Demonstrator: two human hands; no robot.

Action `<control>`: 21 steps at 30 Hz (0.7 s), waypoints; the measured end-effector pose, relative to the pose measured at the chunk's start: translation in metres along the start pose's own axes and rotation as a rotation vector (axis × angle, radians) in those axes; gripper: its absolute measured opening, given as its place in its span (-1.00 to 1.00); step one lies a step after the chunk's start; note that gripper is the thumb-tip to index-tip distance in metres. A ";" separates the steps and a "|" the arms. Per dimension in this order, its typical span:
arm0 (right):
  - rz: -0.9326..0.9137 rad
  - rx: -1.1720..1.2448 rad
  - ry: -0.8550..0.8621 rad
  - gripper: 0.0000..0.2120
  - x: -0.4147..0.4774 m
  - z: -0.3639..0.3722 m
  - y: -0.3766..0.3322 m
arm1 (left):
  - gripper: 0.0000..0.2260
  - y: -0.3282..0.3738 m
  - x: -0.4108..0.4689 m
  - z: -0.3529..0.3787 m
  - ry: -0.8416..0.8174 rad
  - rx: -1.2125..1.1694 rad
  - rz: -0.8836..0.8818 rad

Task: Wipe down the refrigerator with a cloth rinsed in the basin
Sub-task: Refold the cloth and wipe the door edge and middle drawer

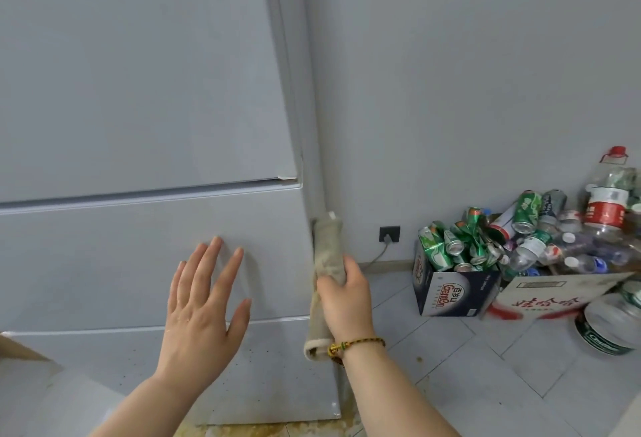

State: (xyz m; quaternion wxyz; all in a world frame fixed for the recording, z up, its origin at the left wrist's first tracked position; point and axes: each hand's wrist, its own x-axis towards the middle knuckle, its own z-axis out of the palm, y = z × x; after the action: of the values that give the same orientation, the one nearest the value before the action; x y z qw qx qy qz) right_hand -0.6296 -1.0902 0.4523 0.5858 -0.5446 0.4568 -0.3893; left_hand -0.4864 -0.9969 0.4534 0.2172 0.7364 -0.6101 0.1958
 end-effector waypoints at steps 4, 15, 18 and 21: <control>-0.226 0.065 -0.042 -0.79 -0.002 0.002 -0.050 | -0.52 0.003 0.002 -0.001 0.036 -0.003 -0.014; -0.036 0.057 -0.132 -0.61 0.020 0.004 0.027 | -0.54 0.002 0.002 0.000 0.033 0.033 -0.018; 0.025 0.002 -0.136 -0.64 0.018 0.004 0.046 | -0.55 0.002 0.001 0.003 0.058 0.039 -0.014; 0.026 -0.040 -0.126 -0.68 0.021 0.003 0.046 | -0.49 0.004 0.001 0.002 0.049 0.019 -0.033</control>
State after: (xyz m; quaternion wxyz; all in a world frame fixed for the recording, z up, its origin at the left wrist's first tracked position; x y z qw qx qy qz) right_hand -0.6225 -1.1050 0.4039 0.6073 -0.5737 0.4336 -0.3376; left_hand -0.4899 -0.9990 0.4527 0.2281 0.7433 -0.5905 0.2162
